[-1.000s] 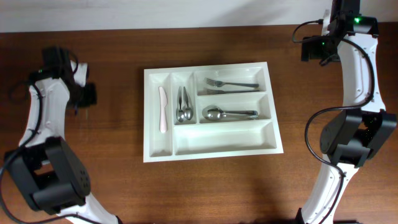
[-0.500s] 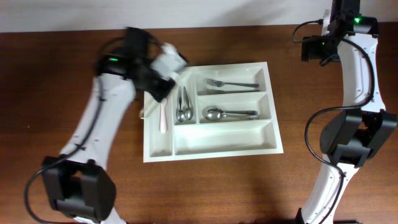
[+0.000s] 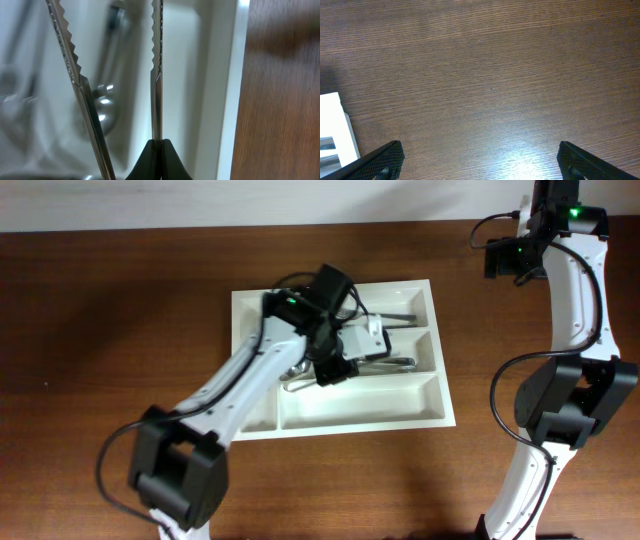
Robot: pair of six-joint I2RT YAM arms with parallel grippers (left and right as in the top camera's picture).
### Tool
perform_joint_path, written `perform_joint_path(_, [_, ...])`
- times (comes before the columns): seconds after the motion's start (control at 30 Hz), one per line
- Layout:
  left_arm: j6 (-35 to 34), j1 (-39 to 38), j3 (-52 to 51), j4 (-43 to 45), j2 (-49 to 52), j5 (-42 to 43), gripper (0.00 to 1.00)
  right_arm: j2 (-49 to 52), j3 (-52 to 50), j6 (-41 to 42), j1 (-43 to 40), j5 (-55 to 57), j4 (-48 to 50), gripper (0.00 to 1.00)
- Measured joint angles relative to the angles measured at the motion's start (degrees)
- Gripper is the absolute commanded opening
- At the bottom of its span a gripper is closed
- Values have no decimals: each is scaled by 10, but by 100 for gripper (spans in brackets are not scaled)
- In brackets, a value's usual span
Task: Pack container
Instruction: 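Carry the tongs into the tray's bottom compartment and release, then raise the left gripper away to the upper left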
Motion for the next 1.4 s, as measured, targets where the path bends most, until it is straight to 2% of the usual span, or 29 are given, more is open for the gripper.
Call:
perform_joint_path(0.43, [4,-29,0,-10,51,0,4,0,0,0,0,0,0,99])
perform_joint_path(0.53, [7,-30,0,-10,51,0,19,0,0,0,0,0,0,99])
perform_joint_path(0.6, [9,-30,0,-10,51,0,49,0,0,0,0,0,0,99])
perform_joint_path(0.63, [9,-30,0,-10,51,0,58,0,0,0,0,0,0,99])
perform_joint_path(0.67, [8,-30,0,-10,51,0,62,0,0,0,0,0,0,99])
perform_joint_path(0.77, [9,-30,0,-11,51,0,68,0,0,0,0,0,0,99])
perform_joint_path(0.93, [-10,-30,9,-22,52,0,68,0,0,0,0,0,0,99])
perform_joint_path(1.07, [-45,-21,67,-44,52,0,68,0,0,0,0,0,0,99])
perform_joint_path(1.2, [-116,23,159,-59,52,-19,69,0,0,0,0,0,0,99])
perform_joint_path(1.33, [-224,97,229,-66,52,-88,75,0,0,0,0,0,0,99])
perform_joint_path(1.4, [-281,143,247,-66,52,-126,84,0,0,0,0,0,0,99])
